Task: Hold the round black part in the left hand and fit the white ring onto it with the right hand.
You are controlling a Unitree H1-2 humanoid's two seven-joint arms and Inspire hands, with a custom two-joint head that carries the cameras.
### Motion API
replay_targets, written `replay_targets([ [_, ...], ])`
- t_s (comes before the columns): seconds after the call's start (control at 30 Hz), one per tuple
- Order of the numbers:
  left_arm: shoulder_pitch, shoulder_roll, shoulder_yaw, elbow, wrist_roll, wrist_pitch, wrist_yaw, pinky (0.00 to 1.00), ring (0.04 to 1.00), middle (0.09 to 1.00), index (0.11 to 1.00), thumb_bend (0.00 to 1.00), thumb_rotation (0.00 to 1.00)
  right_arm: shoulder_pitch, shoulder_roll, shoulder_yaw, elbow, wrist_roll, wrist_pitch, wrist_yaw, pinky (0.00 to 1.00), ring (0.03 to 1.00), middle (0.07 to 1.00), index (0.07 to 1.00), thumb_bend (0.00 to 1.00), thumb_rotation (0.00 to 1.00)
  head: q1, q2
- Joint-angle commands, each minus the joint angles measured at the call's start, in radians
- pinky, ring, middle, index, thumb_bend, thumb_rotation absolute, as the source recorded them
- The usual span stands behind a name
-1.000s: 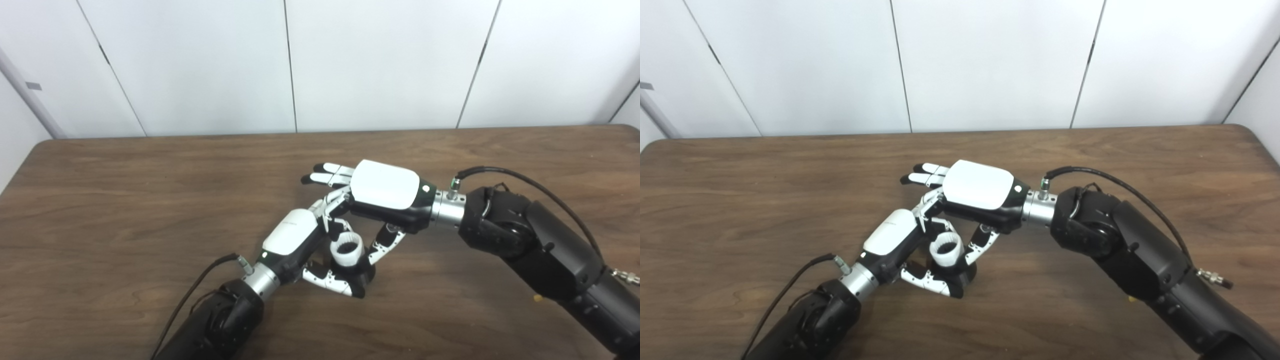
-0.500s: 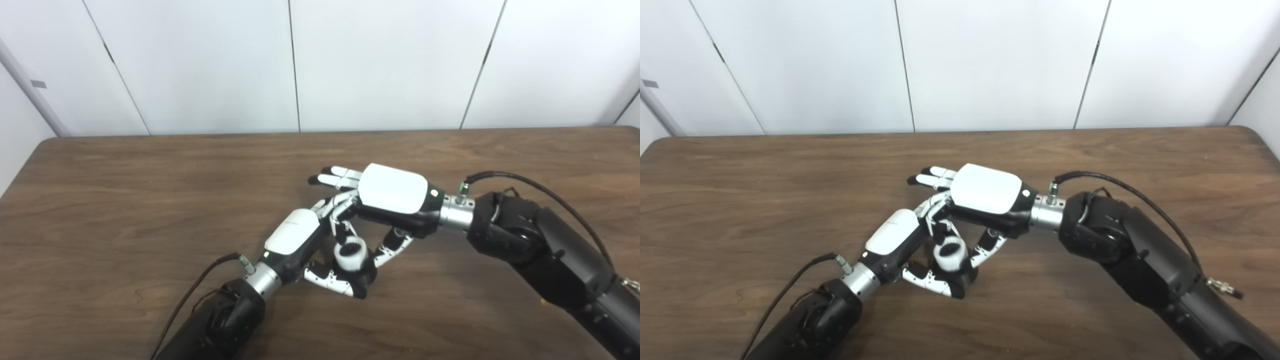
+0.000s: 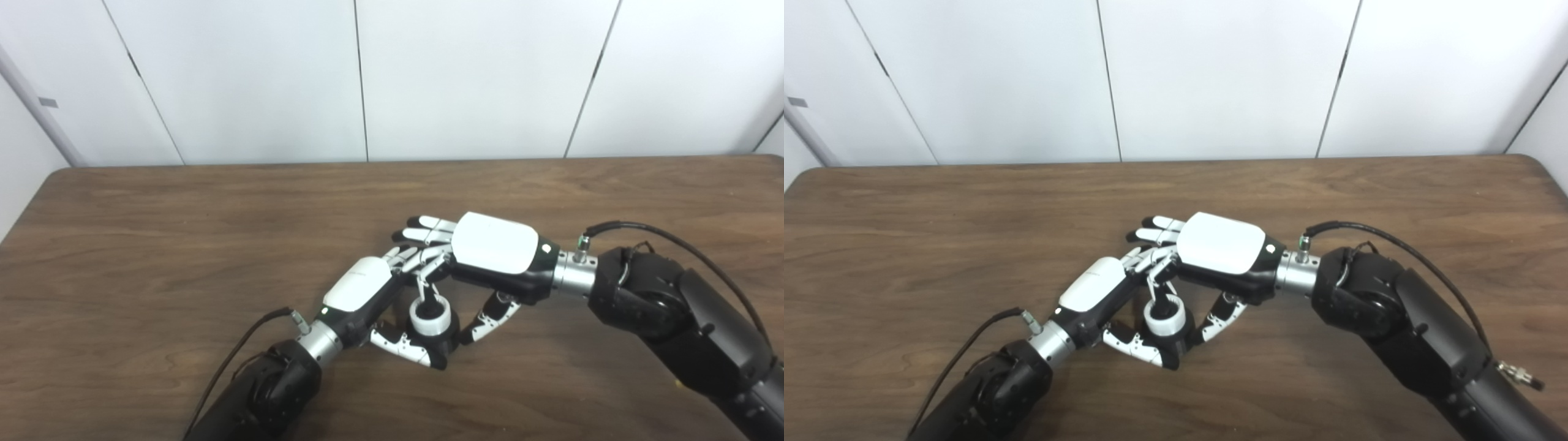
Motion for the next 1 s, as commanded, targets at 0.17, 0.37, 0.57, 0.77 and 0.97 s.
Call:
replay_targets([
  [0.17, -0.028, -0.006, 0.039, -0.015, -0.005, -0.024, -0.016, 1.00, 0.961, 0.737, 0.480, 0.52, 0.06, 0.000, -0.002, -0.015, -0.022, -0.012, 0.014, 0.077, 1.00, 0.961, 0.752, 0.481, 0.52, 0.14, -0.005, 0.008],
  [0.37, -0.033, -0.010, 0.081, -0.007, -0.038, -0.018, -0.040, 1.00, 0.970, 0.745, 0.482, 0.52, 0.06, 0.015, 0.001, -0.022, -0.041, 0.001, 0.030, 0.104, 1.00, 0.958, 0.750, 0.481, 0.52, 0.14, -0.013, 0.021],
  [0.57, -0.044, -0.005, 0.122, 0.011, -0.054, -0.037, -0.041, 1.00, 0.972, 0.741, 0.482, 0.52, 0.06, 0.022, -0.005, -0.042, -0.074, 0.005, 0.063, 0.127, 1.00, 0.957, 0.773, 0.484, 0.53, 0.14, -0.013, 0.011],
  [0.77, -0.043, -0.009, 0.135, 0.025, -0.047, -0.053, -0.043, 1.00, 0.966, 0.737, 0.481, 0.52, 0.06, 0.040, -0.004, -0.082, -0.095, 0.014, 0.083, 0.120, 1.00, 0.973, 0.789, 0.486, 0.52, 0.14, -0.012, -0.002],
  [0.97, -0.041, -0.026, 0.120, 0.050, -0.014, -0.082, -0.024, 1.00, 0.965, 0.735, 0.481, 0.52, 0.06, 0.043, 0.024, -0.097, -0.088, -0.004, 0.050, 0.088, 0.97, 0.956, 0.791, 0.487, 0.52, 0.14, -0.014, -0.027],
])
